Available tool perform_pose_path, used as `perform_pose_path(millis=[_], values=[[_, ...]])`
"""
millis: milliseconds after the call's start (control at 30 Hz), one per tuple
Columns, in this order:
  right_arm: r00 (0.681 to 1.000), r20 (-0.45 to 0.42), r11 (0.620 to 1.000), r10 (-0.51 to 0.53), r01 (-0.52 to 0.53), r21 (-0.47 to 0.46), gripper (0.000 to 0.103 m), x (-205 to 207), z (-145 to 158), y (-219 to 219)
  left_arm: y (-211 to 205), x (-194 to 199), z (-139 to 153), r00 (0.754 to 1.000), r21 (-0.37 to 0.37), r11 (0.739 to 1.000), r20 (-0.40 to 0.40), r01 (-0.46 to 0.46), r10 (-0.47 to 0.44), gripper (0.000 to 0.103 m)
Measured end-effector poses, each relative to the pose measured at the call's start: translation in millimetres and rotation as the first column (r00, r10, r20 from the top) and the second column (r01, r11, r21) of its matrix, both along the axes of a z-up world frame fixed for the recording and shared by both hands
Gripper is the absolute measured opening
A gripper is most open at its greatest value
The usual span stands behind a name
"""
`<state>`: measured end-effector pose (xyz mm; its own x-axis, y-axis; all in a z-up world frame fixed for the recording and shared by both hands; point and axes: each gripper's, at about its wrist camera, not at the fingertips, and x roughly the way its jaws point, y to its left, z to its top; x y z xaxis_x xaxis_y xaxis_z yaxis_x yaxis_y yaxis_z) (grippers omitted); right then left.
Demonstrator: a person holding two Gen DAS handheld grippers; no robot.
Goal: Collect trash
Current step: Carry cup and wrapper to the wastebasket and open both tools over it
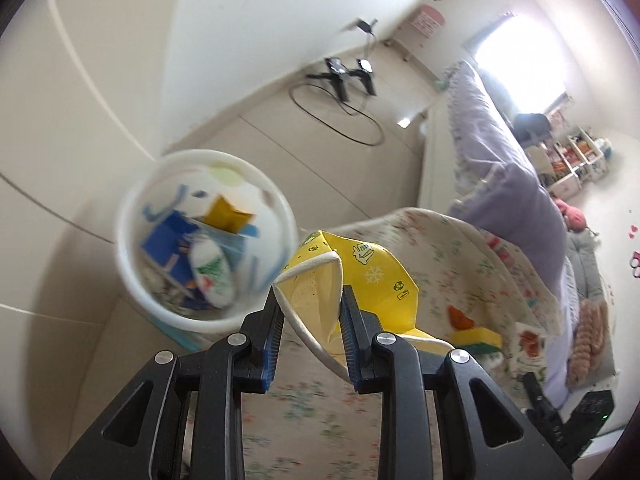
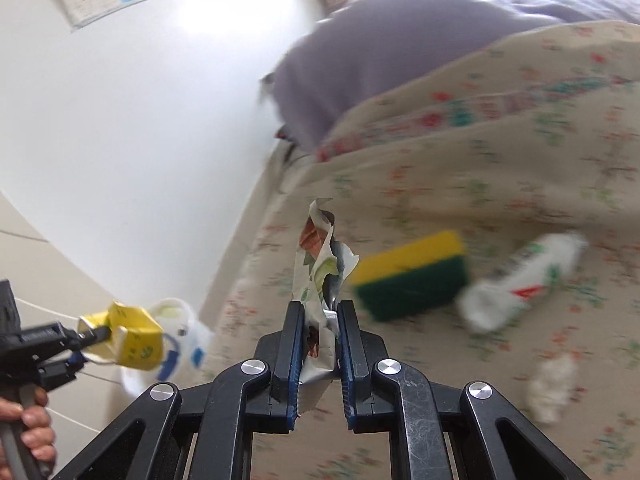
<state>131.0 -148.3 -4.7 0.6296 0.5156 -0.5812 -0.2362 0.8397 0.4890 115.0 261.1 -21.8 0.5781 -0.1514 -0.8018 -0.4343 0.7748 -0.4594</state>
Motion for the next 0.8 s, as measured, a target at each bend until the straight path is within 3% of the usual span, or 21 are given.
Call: perform_pose_path(millis=[300,500,700,800], values=[[0.982,-0.015,0.982,0.186,-0.186,0.018,0.014,30,-8,101,50,-19,-8,0.995,0.124,0.988,-0.025,-0.093,0.097,0.029],[0.938,-0.028,0.938,0.344,-0.345,-0.04,0.014,45,-18,176,61,-14,-21,0.991,0.188,0.976,-0.061,-0.108,0.122,0.029],[0.891,-0.051,0.887,0.451,-0.454,-0.084,0.014,58,-32,233,59,10,-36,0.989,0.308,0.95,-0.116,-0.051,0.091,0.029],[0.873,-0.056,0.869,0.485,-0.488,-0.088,0.014,63,-40,255,66,21,-48,0.984,0.306,0.951,-0.151,-0.048,0.099,0.034]])
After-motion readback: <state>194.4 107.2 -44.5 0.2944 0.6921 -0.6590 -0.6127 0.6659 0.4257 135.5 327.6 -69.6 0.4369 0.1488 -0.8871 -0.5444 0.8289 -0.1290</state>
